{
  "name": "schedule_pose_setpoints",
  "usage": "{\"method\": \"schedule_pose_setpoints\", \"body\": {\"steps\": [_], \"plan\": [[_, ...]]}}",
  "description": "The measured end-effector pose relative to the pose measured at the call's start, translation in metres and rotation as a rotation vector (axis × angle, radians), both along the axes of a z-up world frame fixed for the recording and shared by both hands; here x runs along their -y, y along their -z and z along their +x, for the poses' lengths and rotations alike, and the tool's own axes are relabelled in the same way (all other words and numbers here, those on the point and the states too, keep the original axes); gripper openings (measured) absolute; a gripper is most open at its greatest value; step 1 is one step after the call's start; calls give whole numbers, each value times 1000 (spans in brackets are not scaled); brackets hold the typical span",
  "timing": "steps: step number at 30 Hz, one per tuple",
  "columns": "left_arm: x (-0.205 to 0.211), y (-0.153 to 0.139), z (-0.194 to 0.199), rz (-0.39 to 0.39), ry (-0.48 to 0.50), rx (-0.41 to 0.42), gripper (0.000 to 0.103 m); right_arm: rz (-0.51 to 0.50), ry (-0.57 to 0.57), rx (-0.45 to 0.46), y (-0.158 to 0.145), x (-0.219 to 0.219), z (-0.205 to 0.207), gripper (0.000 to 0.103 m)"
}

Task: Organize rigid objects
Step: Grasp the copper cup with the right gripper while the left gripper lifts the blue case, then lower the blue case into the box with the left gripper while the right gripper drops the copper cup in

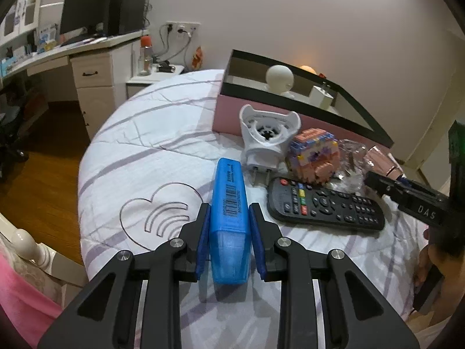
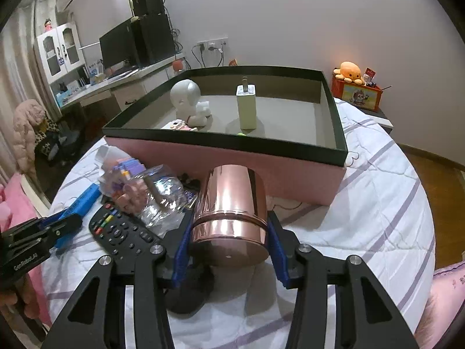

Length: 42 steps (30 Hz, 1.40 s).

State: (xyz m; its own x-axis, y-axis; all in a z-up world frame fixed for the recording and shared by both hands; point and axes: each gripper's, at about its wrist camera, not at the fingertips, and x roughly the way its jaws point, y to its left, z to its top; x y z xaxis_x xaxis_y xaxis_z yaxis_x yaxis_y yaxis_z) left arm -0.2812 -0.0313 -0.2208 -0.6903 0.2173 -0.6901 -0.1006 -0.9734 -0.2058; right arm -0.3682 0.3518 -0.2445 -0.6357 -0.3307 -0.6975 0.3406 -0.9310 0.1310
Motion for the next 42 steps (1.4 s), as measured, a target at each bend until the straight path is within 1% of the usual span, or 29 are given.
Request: {"method": "schedule_pose_setpoints", "body": {"steps": [5, 10, 17, 20, 28, 35, 42], "plan": [[-2, -2, 5, -9, 8, -2, 27, -27, -1, 1, -1, -3, 11, 48], [-9, 5, 2, -47, 8, 20, 27, -23, 18, 6, 1, -10, 16, 48], [-15, 5, -3, -77, 6, -2, 26, -44, 34, 10, 4, -16, 16, 48], [-13, 2, 0, -63, 8, -10, 26, -54, 34, -1, 0, -16, 17, 48], [-13, -20, 8, -32, 22, -54, 26, -86, 18, -37, -16, -16, 23, 48], [-30, -47, 17, -59, 59, -109, 26, -107, -5, -68, -31, -13, 31, 48], [-50, -74, 18, -85, 99, -157, 26, -133, -14, -97, -46, -17, 35, 48]]}}
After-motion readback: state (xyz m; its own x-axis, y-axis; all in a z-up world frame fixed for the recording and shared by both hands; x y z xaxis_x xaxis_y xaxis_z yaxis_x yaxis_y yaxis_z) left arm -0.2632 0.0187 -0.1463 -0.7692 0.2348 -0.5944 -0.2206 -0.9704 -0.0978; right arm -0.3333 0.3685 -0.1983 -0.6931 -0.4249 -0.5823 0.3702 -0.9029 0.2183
